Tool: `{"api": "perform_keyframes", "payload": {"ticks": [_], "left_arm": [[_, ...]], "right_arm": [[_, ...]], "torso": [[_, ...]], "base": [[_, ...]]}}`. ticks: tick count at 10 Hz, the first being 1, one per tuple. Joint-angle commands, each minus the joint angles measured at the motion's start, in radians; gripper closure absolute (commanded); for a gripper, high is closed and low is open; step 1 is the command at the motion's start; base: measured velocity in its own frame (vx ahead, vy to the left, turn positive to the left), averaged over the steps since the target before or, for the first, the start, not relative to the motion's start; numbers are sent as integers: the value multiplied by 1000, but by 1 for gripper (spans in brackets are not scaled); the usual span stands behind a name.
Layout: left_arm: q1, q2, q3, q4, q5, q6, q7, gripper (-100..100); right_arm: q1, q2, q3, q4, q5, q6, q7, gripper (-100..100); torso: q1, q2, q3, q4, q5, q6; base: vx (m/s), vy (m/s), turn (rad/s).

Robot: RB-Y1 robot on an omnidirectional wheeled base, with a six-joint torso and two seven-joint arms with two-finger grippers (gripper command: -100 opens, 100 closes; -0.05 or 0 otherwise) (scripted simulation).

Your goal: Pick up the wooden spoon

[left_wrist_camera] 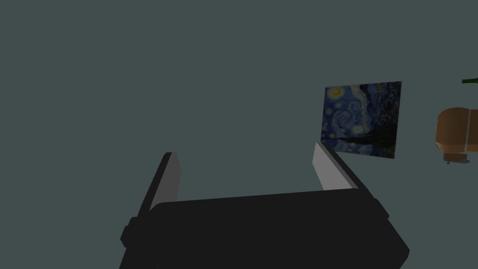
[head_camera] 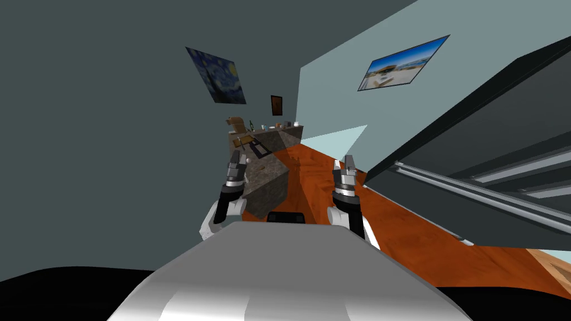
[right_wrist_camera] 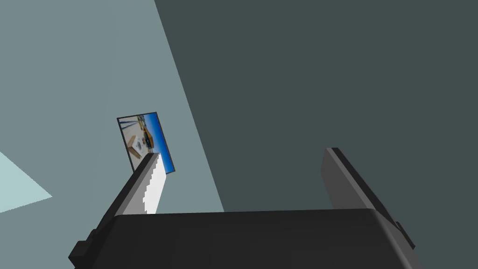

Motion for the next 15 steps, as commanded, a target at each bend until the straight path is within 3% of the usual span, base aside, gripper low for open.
{"api": "perform_keyframes", "payload": {"ticks": [1,2,4,5,6,7,10,11,12,15], "left_arm": [[-22,50,12,15,23,50,20,-100],[-22,54,12,15,23,62,20,-100],[-54,118,32,43,60,127,51,-100],[-54,118,32,43,60,145,51,-100],[-72,150,44,59,81,173,68,-100],[-72,150,44,59,81,191,68,-100],[-107,213,67,93,125,272,106,-100],[-107,213,67,93,125,293,106,-100],[-126,244,79,112,149,326,126,-100],[-144,275,91,131,174,406,148,-100]], "right_arm": [[0,0,0,0,0,0,0,0],[0,0,0,0,0,0,0,0],[0,0,0,0,0,0,0,0],[0,0,0,0,0,0,0,0],[0,0,0,0,0,0,0,0],[0,0,0,0,0,0,0,0],[0,0,0,0,0,0,0,0],[0,0,0,0,0,0,0,0],[0,0,0,0,0,0,0,0],[0,0,0,0,0,0,0,0]], "torso": [[0,0,0,0,0,0],[0,1,0,0,0,0],[0,-1,-1,0,0,0],[0,-1,0,0,0,0],[0,-1,-1,0,0,0],[0,-2,-1,0,0,0],[0,-2,-1,0,0,0],[0,-2,-1,0,0,0],[0,-2,-1,0,0,0],[0,-2,-1,0,0,0]], "base": [[-60,-28,104],[-37,-20,31],[-32,-23,81],[-28,-23,32],[-25,-15,57],[-22,-13,31],[-23,-18,42],[-19,-17,28],[-22,-19,47],[-15,-21,22]]}}
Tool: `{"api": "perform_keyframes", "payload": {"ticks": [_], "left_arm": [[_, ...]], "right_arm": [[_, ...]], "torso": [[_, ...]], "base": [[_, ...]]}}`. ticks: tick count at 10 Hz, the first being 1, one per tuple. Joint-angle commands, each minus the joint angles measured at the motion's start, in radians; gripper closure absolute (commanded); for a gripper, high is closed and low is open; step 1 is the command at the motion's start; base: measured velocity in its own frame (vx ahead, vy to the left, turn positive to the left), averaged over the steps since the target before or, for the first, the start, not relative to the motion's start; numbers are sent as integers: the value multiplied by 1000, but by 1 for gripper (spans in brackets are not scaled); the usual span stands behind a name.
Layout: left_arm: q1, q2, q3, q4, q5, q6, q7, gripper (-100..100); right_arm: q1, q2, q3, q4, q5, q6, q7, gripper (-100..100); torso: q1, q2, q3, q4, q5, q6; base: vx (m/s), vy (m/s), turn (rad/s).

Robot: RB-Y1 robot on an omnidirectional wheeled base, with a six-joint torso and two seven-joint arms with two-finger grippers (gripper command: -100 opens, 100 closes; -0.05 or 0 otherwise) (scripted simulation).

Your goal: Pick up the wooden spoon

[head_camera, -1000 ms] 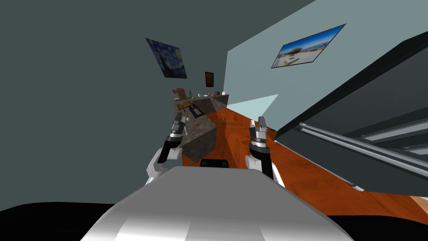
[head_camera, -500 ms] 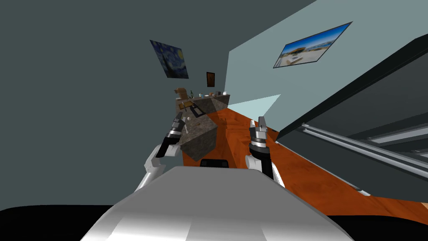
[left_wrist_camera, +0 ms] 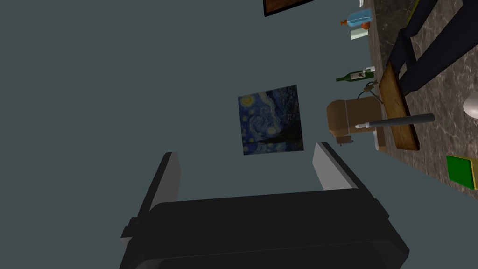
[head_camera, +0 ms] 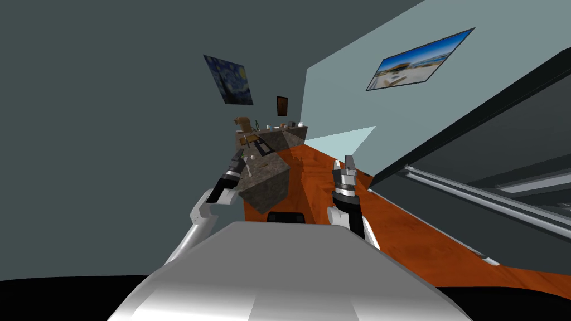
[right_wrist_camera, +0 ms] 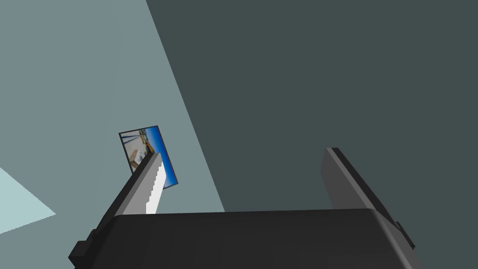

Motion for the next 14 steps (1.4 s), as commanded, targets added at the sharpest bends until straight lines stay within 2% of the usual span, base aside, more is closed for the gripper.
{"api": "perform_keyframes", "payload": {"ticks": [1,2,3,4,5,7,8,9,10,12,13,14], "left_arm": [[-17,37,15,22,30,50,28,-100],[-17,37,15,22,30,77,28,-100],[-35,68,27,43,56,118,51,-100],[-35,68,27,43,56,139,51,-100],[-53,98,38,64,83,164,75,-100],[-53,98,38,64,83,203,75,-100],[-71,126,49,86,110,242,99,-100],[-71,126,49,86,110,269,99,-100],[-88,154,60,108,138,297,124,-100],[-88,154,60,108,138,335,124,-100],[-104,181,70,131,165,371,150,-100],[-104,181,70,131,165,395,150,-100]], "right_arm": [[0,0,0,0,0,0,0,0],[0,0,0,0,0,0,0,0],[0,0,0,0,0,0,0,0],[0,0,0,0,0,0,0,0],[0,0,0,0,0,0,0,0],[0,0,0,0,0,0,0,0],[0,0,0,0,0,0,0,0],[0,0,0,0,0,0,0,0],[0,0,0,0,0,0,0,0],[0,0,0,0,0,0,0,0],[0,0,0,0,0,0,0,0],[0,0,0,0,0,0,0,0]], "torso": [[0,0,0,0,0,0],[0,0,0,0,0,0],[0,0,0,0,0,0],[0,0,0,0,0,0],[0,0,0,0,0,0],[0,-1,0,0,0,0],[0,-1,0,0,0,0],[0,-1,-1,0,0,0],[0,-1,-1,0,0,0],[0,-1,-1,0,0,0],[0,-1,-1,0,0,0],[0,-1,-1,0,0,0]], "base": [[-15,-19,26],[-11,-17,12],[-9,-20,12],[-7,-15,8],[-5,-19,4],[-2,-13,1],[2,-14,-8],[2,-15,-3],[5,-19,-27],[3,-12,-1],[10,-14,-29],[9,-15,-20]]}}
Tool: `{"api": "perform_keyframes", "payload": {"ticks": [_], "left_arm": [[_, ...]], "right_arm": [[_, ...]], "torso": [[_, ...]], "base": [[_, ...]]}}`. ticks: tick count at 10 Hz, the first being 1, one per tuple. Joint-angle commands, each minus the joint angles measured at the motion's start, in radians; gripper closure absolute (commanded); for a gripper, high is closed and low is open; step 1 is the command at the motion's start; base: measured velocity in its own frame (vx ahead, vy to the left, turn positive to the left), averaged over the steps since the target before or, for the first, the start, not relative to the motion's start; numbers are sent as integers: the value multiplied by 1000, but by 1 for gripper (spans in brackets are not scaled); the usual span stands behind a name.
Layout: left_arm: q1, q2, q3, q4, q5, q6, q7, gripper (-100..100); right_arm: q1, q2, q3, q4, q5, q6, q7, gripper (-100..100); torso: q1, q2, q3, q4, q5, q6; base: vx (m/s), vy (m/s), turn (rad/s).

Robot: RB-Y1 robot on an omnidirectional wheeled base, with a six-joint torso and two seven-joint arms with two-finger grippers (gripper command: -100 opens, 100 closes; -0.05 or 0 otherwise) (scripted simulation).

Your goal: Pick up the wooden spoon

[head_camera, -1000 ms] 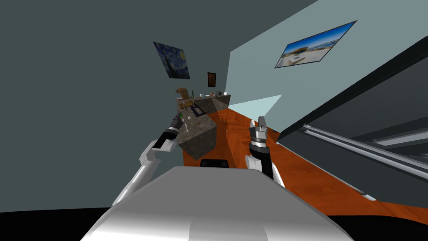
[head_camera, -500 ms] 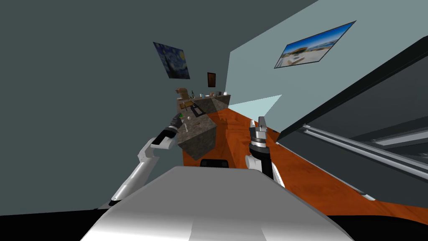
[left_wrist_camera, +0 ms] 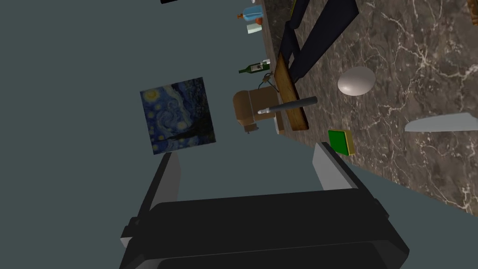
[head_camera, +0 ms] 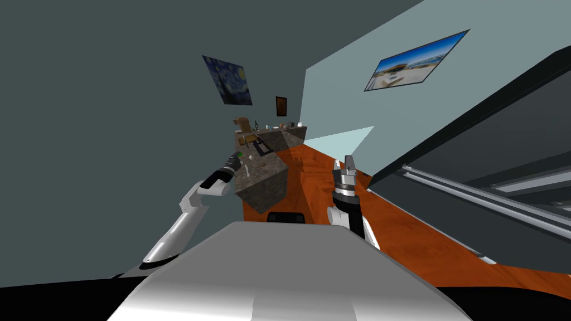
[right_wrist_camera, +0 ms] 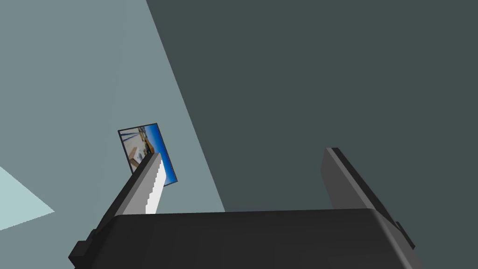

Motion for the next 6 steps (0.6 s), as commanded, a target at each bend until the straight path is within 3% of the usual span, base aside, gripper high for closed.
{"api": "perform_keyframes", "payload": {"ticks": [1,4,6], "left_arm": [[-3,-1,0,2,1,30,3,-100],[-34,47,19,48,57,124,55,-100],[-34,47,19,48,57,169,55,-100]], "right_arm": [[0,0,0,0,0,0,0,0],[0,0,0,0,0,0,0,0],[0,0,0,0,0,0,0,0]], "torso": [[0,0,0,0,0,0],[0,0,0,0,0,0],[0,-1,0,0,0,0]], "base": [[4,-7,0],[16,-17,-43],[15,-9,-14]]}}
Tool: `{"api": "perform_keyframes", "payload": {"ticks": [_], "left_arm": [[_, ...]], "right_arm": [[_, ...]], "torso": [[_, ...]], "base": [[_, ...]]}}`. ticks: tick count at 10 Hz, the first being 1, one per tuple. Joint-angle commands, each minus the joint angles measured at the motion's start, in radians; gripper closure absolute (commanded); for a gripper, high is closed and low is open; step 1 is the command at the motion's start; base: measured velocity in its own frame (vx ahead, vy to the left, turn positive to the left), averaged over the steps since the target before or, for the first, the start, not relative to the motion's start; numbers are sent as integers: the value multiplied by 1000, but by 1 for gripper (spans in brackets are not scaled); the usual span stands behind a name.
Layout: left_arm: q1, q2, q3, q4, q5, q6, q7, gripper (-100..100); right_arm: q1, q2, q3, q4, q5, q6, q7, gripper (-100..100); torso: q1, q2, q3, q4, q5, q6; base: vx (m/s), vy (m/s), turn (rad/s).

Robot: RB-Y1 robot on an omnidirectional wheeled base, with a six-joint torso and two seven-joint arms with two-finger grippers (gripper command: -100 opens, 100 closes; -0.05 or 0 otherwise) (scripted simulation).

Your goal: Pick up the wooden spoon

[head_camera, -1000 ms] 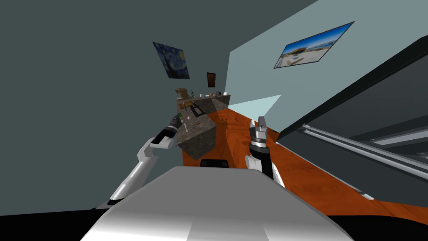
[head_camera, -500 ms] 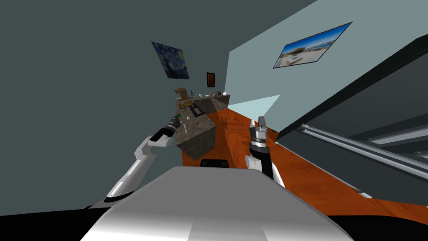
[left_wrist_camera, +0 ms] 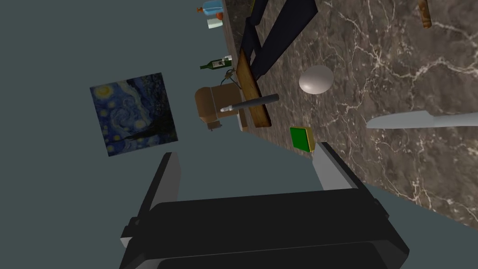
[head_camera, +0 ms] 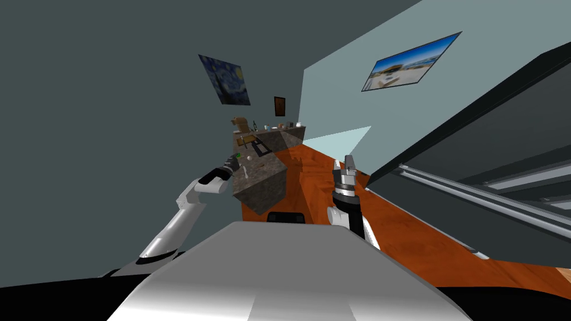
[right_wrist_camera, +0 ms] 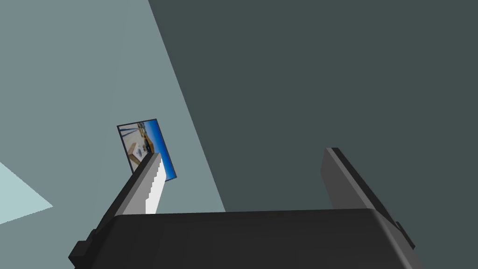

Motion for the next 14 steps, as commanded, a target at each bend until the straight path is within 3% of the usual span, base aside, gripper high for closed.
{"api": "perform_keyframes", "payload": {"ticks": [1,3,4,6,7,9,10,12,13,14], "left_arm": [[-17,24,8,27,30,50,27,-100],[-17,24,8,27,30,86,27,-100],[-30,44,16,51,57,124,54,-100],[-30,44,16,51,57,156,54,-100],[-43,63,24,74,84,192,80,-100],[-43,63,24,74,84,226,80,-100],[-54,80,31,97,111,262,106,-100],[-54,80,31,97,111,296,106,-100],[-64,96,37,120,138,336,132,-100],[-64,96,37,120,138,360,132,-100]], "right_arm": [[0,0,0,0,0,0,0,0],[0,0,0,0,0,0,0,0],[0,0,0,0,0,0,0,0],[0,0,0,0,0,0,0,0],[0,0,0,0,0,0,0,0],[0,0,0,0,0,0,0,0],[0,0,0,0,0,0,0,0],[0,0,0,0,0,0,0,0],[0,0,0,0,0,0,0,0],[0,0,0,0,0,0,0,0]], "torso": [[0,0,0,0,0,0],[0,-1,0,0,0,0],[0,0,0,0,0,0],[0,-1,-1,0,0,0],[0,0,0,0,0,0],[0,-1,-1,0,0,0],[0,0,0,0,0,0],[0,-1,-1,0,0,0],[0,-1,0,0,0,0],[0,-1,-1,0,0,0]], "base": [[20,-13,-62],[17,-7,-22],[24,-18,-89],[20,-8,-16],[27,-14,-83],[20,-8,-30],[27,-12,-91],[26,-4,-29],[37,-11,-102],[38,-9,-72]]}}
